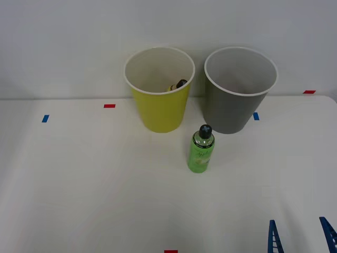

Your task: Put cans in the gray bin, plastic bottles in the light green bin

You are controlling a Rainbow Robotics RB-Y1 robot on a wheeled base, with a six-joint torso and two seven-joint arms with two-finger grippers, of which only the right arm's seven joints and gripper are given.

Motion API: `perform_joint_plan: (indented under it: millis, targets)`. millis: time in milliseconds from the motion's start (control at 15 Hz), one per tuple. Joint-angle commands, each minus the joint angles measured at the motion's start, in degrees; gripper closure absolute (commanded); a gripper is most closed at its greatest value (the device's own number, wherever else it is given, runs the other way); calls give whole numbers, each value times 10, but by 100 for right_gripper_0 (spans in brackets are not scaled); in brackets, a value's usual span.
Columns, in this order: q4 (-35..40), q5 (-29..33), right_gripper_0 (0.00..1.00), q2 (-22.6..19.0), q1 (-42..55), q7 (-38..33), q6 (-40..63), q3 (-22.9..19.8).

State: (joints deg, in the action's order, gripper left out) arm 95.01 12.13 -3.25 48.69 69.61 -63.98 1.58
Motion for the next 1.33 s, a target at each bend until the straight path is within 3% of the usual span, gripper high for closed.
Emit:
perform_joint_plan:
  millis: [67, 800, 867, 1333]
  targets:
    - [0, 0, 0, 0, 0, 0, 0, 0]
    - [0, 0, 0, 0, 0, 0, 0, 0]
    - [-29, 4, 0, -2, -5, 0, 6, 4]
    - [-23, -22, 0, -50, -6, 12, -12, 33]
